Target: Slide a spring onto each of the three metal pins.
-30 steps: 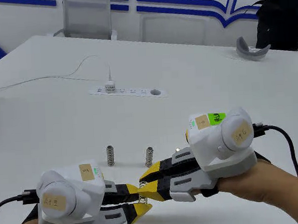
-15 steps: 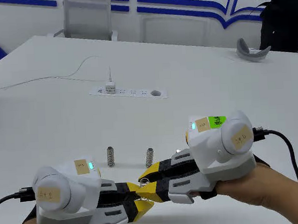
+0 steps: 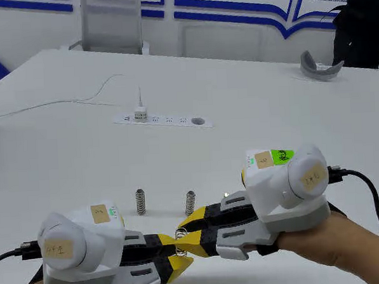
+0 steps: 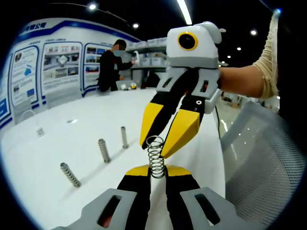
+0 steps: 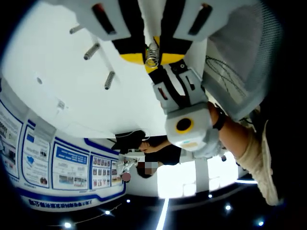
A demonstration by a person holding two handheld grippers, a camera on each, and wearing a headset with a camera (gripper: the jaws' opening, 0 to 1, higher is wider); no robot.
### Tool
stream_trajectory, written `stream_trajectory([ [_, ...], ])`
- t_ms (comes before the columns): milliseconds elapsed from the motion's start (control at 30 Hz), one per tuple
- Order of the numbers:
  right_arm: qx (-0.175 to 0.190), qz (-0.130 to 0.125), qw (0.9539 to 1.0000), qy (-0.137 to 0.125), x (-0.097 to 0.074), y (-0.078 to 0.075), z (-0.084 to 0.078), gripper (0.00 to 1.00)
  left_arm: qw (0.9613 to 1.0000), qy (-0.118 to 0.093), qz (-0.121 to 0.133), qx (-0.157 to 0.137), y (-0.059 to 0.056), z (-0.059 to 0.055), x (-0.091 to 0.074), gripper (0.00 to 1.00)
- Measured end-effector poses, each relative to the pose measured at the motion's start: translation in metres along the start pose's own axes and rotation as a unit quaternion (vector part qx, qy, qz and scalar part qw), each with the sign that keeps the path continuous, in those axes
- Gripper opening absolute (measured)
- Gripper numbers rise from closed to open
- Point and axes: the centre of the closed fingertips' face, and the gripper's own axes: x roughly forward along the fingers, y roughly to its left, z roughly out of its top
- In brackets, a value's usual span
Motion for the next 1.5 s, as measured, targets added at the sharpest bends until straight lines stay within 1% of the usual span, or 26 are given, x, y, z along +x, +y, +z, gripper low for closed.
stream_trajectory([
  [67, 0.002, 0.001, 1.0, 0.0, 0.0, 0.001, 0.0, 0.12, 1.0, 0.001, 0.0, 0.004, -0.001, 0.0, 0.0, 0.11],
  [167, 0.005, -0.001, 1.0, -0.002, 0.0, 0.0, 0.001, 0.12, 0.9998, 0.0, 0.009, 0.018, 0.001, 0.001, 0.0, 0.11],
  [267, 0.007, -0.002, 1.0, -0.003, 0.0, 0.0, 0.001, 0.12, 0.9997, -0.003, 0.011, 0.019, 0.003, 0.002, -0.001, 0.13],
  [333, 0.007, -0.003, 1.0, -0.004, -0.001, -0.001, 0.001, 0.12, 0.9997, -0.003, 0.015, 0.02, 0.004, 0.002, -0.001, 0.17],
  [567, 0.011, -0.01, 0.9999, -0.007, -0.003, -0.005, 0.001, 0.12, 0.9995, -0.004, 0.025, 0.018, 0.01, 0.002, -0.004, 0.26],
  [600, 0.012, -0.011, 0.9998, -0.007, -0.004, -0.006, 0.001, 0.12, 0.9994, -0.003, 0.028, 0.018, 0.011, 0.001, -0.005, 0.29],
  [900, 0.019, -0.027, 0.9994, -0.009, -0.01, -0.014, 0.001, 0.12, 0.9989, -0.008, 0.046, 0.0, 0.022, -0.002, -0.015, 0.45],
  [1033, 0.022, -0.037, 0.999, -0.011, -0.014, -0.02, 0.0, 0.12, 0.9981, -0.008, 0.061, -0.007, 0.028, -0.005, -0.022, 0.52],
  [1267, 0.03, -0.055, 0.9979, -0.014, -0.022, -0.03, -0.001, 0.12, 0.9962, -0.013, 0.083, -0.02, 0.037, -0.009, -0.036, 0.58],
  [1500, 0.037, -0.074, 0.9964, -0.018, -0.032, -0.04, -0.004, 0.12, 0.9946, -0.017, 0.099, -0.025, 0.037, -0.011, -0.046, 0.62],
])
